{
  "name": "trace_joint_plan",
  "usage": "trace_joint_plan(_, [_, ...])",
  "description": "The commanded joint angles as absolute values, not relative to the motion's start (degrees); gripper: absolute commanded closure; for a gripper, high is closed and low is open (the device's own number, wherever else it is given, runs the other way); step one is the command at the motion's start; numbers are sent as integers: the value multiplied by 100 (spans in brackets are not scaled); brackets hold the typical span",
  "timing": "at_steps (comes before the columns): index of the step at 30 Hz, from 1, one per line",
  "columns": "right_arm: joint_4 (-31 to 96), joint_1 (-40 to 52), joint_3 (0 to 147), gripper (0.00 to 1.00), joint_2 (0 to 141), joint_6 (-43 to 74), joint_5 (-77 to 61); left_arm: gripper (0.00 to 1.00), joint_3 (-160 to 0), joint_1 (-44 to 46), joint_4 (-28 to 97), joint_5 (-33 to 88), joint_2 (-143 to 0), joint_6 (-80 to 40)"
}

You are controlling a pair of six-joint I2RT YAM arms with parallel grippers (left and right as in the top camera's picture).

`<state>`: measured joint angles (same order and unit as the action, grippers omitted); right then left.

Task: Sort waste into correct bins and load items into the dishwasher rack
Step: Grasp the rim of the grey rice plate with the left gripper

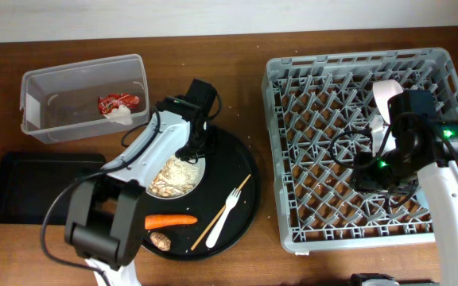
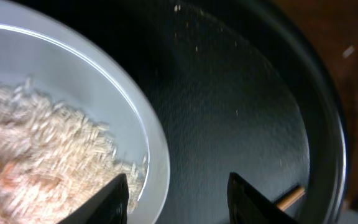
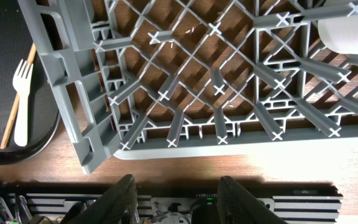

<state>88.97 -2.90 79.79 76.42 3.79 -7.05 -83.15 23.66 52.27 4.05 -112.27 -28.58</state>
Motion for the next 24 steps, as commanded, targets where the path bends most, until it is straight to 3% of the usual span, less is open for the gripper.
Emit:
trace_joint_plan(1, [8919,-255,7937,54,7557,318,-775,50,-8350,2375,5050,427,-11655,-3085])
trace_joint_plan(4, [8917,-255,7937,54,7557,318,-773,50,-8350,2375,4925,425,-11902,-3085])
trace_joint_plan(6, [8917,-255,7937,54,7557,318,-773,61,-8350,2375,4818,314,-11917,-3085])
trace_joint_plan(12, [8917,-255,7937,54,7557,318,-773,68,-8350,2399,4904,150,-12182,-3083])
trace_joint_plan(15, [8917,-255,7937,54,7557,318,-770,89,-8353,2401,4991,148,-12191,-3081])
trace_joint_plan(16, [8917,-255,7937,53,7557,318,-770,92,-8353,2401,5037,145,-12191,-3081])
trace_joint_plan(20, [8919,-255,7937,54,7557,318,-770,99,-8353,2390,5218,36,-12191,-3081])
trace_joint_plan(24, [8919,-255,7937,54,7557,318,-770,99,-8377,2390,5472,-207,-12189,-3076])
